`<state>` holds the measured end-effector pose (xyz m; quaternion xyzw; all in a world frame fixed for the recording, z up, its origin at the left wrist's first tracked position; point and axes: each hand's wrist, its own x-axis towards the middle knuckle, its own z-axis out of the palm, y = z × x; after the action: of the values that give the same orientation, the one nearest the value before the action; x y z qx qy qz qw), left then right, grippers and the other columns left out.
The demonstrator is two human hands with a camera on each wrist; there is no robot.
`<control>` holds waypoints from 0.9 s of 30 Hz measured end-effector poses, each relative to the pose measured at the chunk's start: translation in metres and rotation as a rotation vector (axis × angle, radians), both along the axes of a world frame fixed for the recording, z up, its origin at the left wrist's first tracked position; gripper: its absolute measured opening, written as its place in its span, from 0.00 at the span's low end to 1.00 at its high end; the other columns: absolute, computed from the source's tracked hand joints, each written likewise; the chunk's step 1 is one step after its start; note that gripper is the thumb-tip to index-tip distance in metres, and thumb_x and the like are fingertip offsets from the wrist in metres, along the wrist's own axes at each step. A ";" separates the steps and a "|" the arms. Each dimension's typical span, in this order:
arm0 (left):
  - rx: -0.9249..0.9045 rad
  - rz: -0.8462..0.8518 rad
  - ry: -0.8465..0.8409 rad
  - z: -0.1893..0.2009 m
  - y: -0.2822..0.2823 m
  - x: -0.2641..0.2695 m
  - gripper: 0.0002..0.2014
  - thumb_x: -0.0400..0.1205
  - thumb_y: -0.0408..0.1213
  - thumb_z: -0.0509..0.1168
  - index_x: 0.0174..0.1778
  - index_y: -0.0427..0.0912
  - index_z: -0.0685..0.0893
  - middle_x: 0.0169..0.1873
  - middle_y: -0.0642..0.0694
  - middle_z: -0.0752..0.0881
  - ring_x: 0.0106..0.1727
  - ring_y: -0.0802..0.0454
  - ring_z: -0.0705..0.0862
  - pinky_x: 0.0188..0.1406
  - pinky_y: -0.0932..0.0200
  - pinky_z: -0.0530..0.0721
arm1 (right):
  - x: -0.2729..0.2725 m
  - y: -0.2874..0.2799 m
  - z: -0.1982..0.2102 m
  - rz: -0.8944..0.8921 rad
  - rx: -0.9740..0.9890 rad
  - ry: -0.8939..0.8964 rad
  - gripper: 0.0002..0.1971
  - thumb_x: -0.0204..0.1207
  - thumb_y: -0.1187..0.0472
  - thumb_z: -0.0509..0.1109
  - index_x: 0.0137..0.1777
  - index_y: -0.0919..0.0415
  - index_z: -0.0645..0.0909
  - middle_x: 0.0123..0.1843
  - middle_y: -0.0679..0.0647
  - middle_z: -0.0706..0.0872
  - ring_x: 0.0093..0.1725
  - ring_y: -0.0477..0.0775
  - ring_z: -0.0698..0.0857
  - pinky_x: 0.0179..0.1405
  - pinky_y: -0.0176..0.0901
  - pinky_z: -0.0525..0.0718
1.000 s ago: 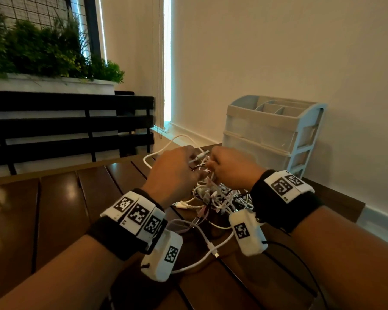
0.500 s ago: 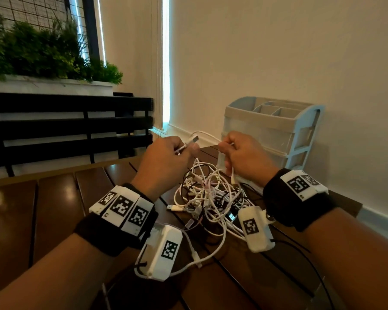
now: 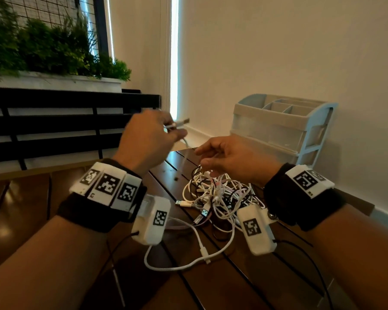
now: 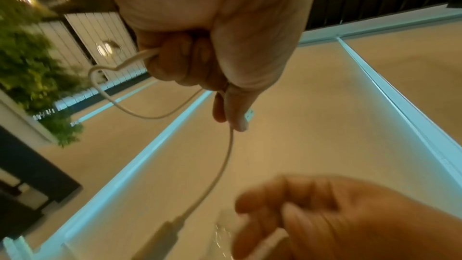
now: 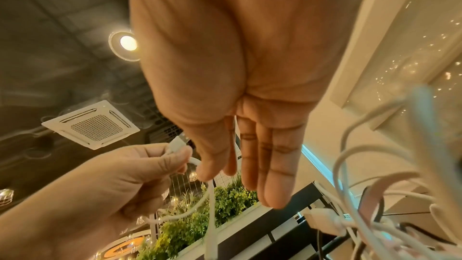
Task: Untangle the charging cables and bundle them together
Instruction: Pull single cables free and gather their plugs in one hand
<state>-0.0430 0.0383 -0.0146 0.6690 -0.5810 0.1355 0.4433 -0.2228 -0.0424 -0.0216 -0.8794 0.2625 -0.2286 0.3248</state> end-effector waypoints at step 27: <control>0.461 0.018 0.139 -0.018 -0.008 0.004 0.13 0.86 0.45 0.60 0.41 0.43 0.84 0.34 0.45 0.81 0.34 0.52 0.77 0.28 0.59 0.68 | 0.010 0.000 -0.040 0.001 -0.428 0.553 0.02 0.82 0.63 0.63 0.50 0.56 0.73 0.41 0.43 0.78 0.39 0.40 0.78 0.38 0.37 0.76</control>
<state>-0.0390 0.0303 -0.0331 0.7654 -0.5586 -0.0430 0.3166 -0.2126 -0.0423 -0.0615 -0.9563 0.2865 -0.0312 0.0499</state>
